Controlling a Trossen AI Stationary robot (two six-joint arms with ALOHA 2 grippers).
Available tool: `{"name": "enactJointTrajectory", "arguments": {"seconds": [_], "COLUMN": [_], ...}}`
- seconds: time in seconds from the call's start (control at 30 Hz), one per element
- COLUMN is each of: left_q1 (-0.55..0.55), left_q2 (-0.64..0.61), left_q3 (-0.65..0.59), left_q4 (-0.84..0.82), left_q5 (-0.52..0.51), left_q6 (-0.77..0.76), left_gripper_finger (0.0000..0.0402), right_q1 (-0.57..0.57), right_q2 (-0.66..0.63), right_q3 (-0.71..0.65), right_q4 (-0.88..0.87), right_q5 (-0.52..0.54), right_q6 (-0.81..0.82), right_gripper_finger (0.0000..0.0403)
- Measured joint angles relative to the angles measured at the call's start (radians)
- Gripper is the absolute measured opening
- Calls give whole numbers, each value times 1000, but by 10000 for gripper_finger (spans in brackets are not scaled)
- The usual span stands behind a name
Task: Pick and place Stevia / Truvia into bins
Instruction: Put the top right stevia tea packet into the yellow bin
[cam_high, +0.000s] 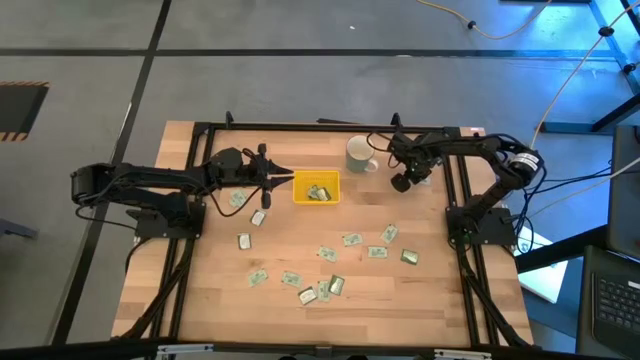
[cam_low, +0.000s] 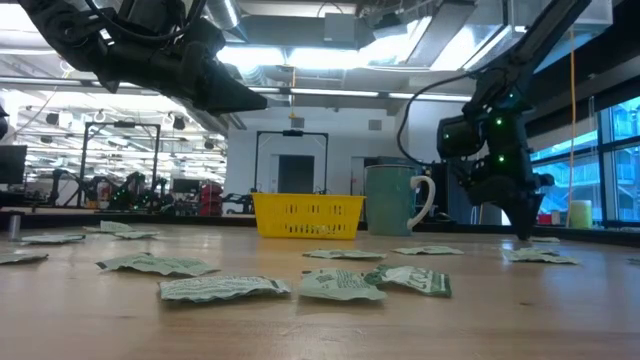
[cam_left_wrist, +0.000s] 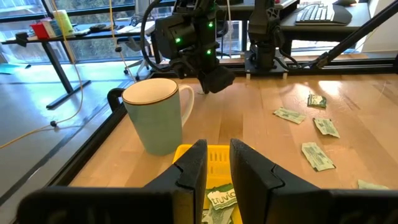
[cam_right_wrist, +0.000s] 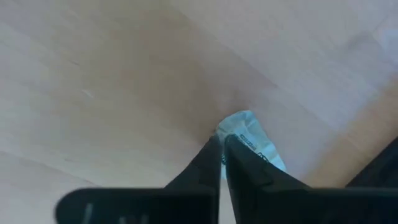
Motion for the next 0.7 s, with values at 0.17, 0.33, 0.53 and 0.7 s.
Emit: {"name": "enactJointTrajectory", "arguments": {"seconds": [0.17, 0.33, 0.53, 0.7], "left_q1": [0, 0, 0, 0], "left_q2": [0, 0, 0, 0], "left_q3": [0, 0, 0, 0], "left_q4": [0, 0, 0, 0], "left_q5": [0, 0, 0, 0], "left_q6": [0, 0, 0, 0], "left_gripper_finger": [65, 65, 65, 65], "right_q1": [5, 39, 122, 215], "right_q2": [-39, -116, -196, -225], "right_q3": [-9, -13, -11, -11], "right_q4": [-1, -71, -76, 93], "right_q5": [22, -55, -314, -507], "right_q6": [-5, -8, -61, -123], "right_gripper_finger": [5, 2, 1, 2]}}
